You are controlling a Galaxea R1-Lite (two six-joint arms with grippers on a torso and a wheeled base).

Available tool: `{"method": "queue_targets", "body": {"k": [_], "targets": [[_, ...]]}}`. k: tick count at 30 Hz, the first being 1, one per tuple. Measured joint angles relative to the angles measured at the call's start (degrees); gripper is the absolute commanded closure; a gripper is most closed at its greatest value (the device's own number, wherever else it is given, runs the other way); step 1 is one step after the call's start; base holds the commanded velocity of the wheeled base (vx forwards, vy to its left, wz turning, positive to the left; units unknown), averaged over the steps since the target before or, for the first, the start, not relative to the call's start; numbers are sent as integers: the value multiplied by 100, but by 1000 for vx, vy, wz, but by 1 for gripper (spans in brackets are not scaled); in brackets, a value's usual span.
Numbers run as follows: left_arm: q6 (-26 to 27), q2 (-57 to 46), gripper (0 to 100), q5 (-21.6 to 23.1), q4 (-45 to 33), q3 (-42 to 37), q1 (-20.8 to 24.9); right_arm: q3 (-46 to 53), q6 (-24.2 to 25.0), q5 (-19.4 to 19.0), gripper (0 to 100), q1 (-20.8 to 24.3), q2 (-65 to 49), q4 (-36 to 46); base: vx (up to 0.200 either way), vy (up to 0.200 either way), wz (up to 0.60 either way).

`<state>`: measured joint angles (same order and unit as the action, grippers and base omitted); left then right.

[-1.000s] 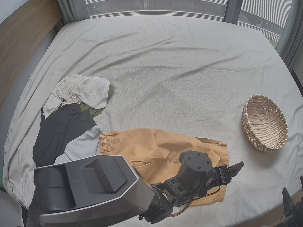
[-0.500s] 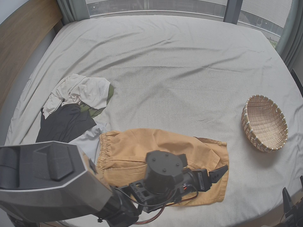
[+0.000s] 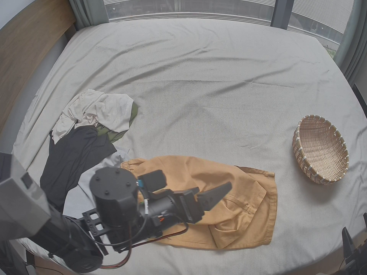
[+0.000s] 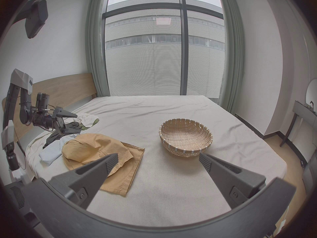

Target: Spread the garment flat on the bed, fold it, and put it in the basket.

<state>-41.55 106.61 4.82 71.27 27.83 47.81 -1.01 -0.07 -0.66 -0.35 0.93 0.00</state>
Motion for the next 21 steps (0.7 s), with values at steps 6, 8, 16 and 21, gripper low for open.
{"method": "queue_targets", "body": {"k": [6,8,16,21], "targets": [[9,-597,0,30,20,-560,-300,0,-2,-2,0,2,0,0,0,0,0],[11,-752,0,35,20,-725,-394,0,-2,-2,0,2,0,0,0,0,0],[60,-1292,0,297,39,-1312,-940,0,-11,-2,0,0,0,0,0,0,0],[211,-1487,0,580,48,-1613,-1395,0,-9,0,0,0,0,0,0,0,0]]}}
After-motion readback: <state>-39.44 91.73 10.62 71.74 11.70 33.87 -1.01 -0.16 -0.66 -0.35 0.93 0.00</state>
